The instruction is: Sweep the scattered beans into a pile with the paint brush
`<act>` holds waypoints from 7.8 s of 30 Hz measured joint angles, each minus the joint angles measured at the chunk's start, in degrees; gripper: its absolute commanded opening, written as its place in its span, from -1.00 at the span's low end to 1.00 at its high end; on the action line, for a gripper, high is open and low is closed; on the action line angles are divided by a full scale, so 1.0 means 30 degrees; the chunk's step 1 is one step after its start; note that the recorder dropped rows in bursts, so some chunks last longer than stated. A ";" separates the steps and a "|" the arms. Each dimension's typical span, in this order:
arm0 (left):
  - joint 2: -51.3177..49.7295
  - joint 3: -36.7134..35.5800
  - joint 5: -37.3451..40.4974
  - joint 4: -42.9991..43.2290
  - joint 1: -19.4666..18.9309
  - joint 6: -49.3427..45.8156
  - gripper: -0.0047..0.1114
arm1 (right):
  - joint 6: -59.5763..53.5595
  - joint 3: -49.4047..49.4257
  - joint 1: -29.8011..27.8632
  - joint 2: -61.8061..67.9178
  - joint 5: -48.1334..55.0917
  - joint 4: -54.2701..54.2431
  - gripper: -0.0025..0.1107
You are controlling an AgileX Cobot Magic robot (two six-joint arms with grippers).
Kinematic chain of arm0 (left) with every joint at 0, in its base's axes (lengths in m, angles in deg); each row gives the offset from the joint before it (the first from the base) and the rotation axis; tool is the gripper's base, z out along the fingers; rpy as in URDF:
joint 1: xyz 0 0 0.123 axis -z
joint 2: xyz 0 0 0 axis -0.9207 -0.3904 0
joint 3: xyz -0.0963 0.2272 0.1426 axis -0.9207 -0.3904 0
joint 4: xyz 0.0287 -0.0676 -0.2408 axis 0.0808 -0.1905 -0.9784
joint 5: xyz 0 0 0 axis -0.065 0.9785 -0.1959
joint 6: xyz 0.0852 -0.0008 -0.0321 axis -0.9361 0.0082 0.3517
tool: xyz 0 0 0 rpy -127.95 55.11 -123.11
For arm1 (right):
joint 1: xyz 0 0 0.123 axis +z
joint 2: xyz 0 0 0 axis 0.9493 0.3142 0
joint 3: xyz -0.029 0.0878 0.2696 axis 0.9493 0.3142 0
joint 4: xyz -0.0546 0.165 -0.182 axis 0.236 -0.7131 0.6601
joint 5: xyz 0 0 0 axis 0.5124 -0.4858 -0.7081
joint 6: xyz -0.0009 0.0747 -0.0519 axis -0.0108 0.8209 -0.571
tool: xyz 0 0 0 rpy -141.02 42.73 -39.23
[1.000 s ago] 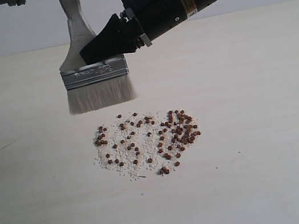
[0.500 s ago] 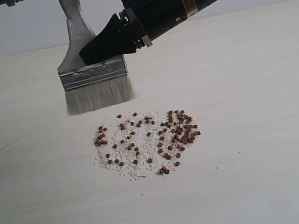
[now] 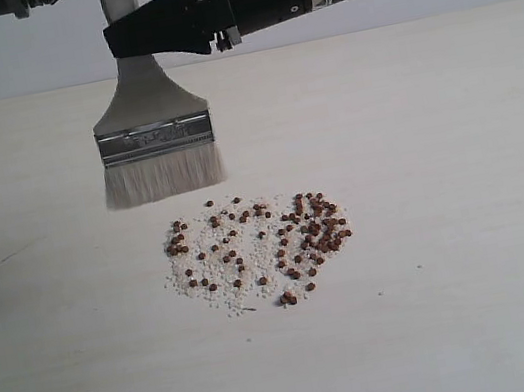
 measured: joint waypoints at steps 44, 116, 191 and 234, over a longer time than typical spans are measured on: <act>-0.0055 0.0000 0.0028 -0.0241 -0.2398 -0.0482 -0.93 | 0.1675 0.0000 -0.0030 -0.0334 1.2580 -0.0950 -0.96; 3.1716 -2.4425 -1.9997 -0.1732 -0.3340 -0.1067 -0.92 | 0.2843 1.4359 0.0552 -2.0841 2.5202 0.4239 -0.96; 3.1716 -2.4425 -1.9970 -0.1732 -0.3340 -0.1138 -0.92 | -2.5045 0.6562 1.1677 0.3272 0.5189 -4.5132 -0.96; 3.1716 -2.4425 -1.9970 -0.1732 -0.3340 -0.1138 -0.92 | -3.3815 0.6320 1.3016 -0.0459 1.1272 -4.7895 -0.96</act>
